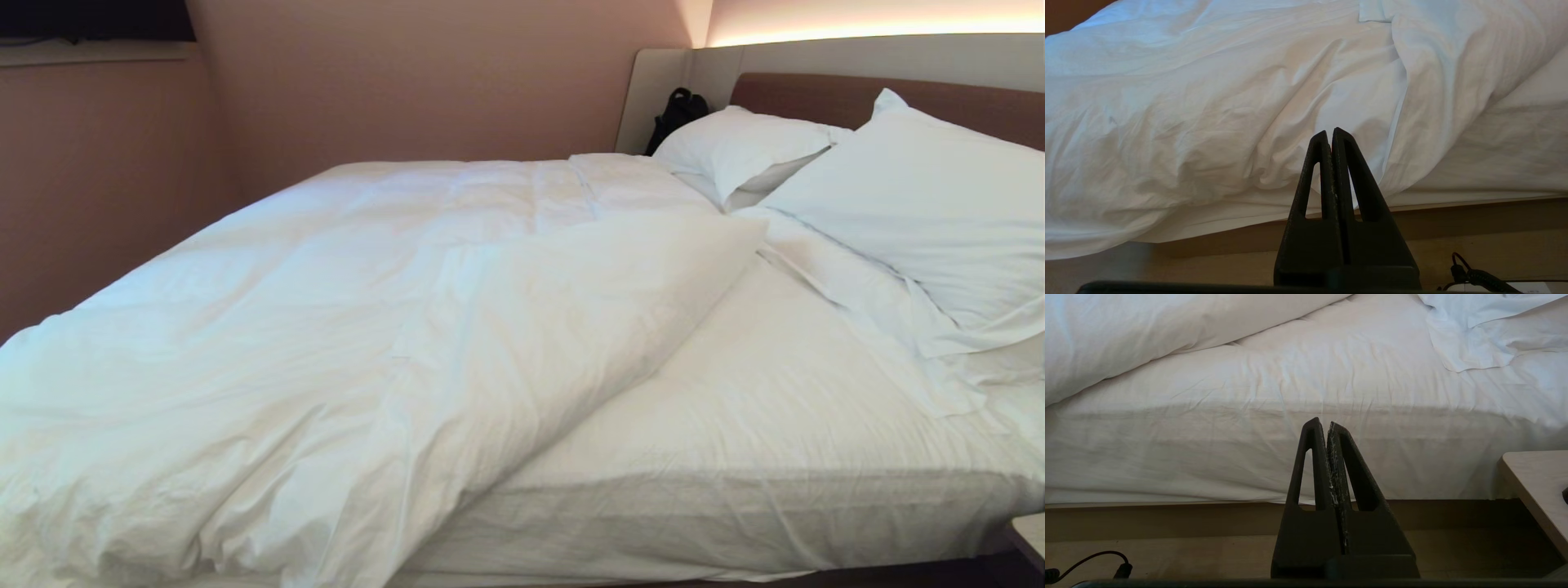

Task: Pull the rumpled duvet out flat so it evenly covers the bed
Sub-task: Hold the folded corner of the quilt

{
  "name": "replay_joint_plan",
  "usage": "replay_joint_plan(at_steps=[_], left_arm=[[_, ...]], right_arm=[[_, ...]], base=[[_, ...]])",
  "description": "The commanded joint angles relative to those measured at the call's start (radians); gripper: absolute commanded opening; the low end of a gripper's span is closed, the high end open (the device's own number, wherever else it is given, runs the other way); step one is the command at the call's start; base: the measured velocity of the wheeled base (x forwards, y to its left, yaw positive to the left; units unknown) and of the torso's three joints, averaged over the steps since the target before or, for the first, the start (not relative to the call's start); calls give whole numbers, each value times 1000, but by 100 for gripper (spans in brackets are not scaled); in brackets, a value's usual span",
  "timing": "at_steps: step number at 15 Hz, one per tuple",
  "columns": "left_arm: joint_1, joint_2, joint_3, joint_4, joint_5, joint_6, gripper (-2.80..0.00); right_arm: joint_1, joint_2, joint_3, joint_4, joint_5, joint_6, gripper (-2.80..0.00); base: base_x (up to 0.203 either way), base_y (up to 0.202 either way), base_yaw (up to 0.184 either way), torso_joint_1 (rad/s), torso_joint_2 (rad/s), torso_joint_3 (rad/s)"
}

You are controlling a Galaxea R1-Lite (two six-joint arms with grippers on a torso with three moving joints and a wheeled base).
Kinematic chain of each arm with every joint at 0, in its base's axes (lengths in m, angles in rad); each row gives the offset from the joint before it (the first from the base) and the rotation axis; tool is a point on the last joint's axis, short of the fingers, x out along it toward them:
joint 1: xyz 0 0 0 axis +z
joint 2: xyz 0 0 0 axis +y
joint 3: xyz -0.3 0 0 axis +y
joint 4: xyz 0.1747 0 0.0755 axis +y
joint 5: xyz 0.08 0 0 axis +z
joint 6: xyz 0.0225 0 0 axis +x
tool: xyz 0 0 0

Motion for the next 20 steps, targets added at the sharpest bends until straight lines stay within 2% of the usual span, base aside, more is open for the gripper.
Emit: replay_joint_plan(at_steps=[1,20], left_arm=[[0,0,0,1,0,0,-280],[0,0,0,2,0,0,-280]], right_arm=[[0,1,0,1,0,0,-280],[0,1,0,1,0,0,-280]], base=[[0,0,0,0,0,0],[0,0,0,0,0,0]])
